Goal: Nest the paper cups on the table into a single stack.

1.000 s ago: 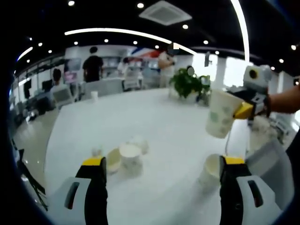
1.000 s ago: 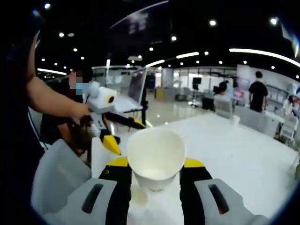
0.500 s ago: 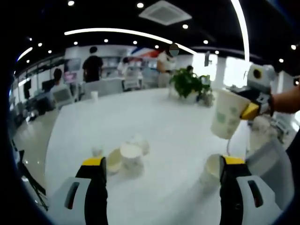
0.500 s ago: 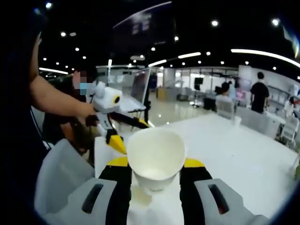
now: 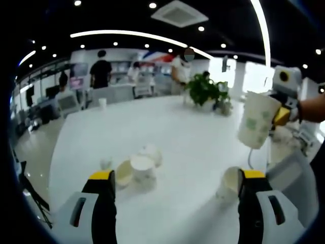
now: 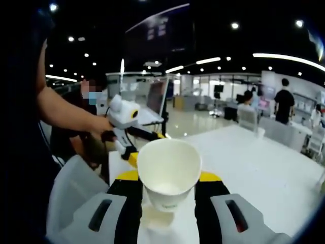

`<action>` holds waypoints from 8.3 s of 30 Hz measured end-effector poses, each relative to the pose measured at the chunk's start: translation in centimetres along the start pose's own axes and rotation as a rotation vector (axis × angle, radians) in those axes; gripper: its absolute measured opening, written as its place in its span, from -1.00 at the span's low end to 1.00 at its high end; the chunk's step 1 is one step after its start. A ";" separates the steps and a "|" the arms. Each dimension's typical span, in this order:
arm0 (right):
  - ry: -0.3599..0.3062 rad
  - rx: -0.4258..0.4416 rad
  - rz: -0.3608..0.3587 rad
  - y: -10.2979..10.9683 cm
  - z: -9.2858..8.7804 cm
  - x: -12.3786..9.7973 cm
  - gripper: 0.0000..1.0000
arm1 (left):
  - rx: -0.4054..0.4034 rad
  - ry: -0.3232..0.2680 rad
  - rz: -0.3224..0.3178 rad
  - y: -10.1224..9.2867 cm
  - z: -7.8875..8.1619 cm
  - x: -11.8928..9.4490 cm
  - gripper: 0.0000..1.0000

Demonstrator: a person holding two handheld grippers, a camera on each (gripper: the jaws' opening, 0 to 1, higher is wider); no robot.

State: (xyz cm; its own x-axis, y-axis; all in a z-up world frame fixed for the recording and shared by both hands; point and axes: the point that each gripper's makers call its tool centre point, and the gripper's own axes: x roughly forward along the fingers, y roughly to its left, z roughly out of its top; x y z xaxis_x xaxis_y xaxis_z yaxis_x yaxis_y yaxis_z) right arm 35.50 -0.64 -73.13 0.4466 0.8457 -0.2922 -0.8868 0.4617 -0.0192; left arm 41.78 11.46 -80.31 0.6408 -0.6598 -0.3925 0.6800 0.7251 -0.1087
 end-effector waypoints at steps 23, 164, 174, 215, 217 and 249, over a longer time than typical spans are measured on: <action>0.006 -0.032 0.021 1.8 0.2 0.5 -0.26 | -0.005 -0.004 0.002 0.4 -0.5 -0.6 1.00; -0.001 0.132 -0.096 -4.2 -4.6 1.4 0.86 | 0.025 0.032 -0.042 0.0 -2.1 -1.7 1.00; 0.015 0.152 -0.217 -7.7 -6.4 -1.7 0.87 | 0.027 0.012 -0.025 0.3 -1.9 -1.7 1.00; 0.032 0.190 -0.360 -10.8 -10.1 -5.5 1.00 | 0.100 0.075 -0.019 1.8 -1.0 -1.3 1.00; 0.029 0.193 -0.357 -10.6 -10.0 -5.6 1.00 | 0.123 0.096 -0.036 1.9 -0.5 -1.0 1.00; 0.098 0.091 -0.267 -7.6 -10.7 -6.2 1.00 | 0.516 0.417 -0.275 1.5 3.6 6.0 1.00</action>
State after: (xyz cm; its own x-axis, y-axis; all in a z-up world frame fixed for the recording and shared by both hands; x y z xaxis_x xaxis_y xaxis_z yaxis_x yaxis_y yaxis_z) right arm 38.23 -12.25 -81.39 0.6453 0.6629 -0.3796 -0.7231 0.6904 -0.0235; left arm 47.92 7.84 -79.56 0.3024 -0.6000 -0.7406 0.9451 0.2900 0.1510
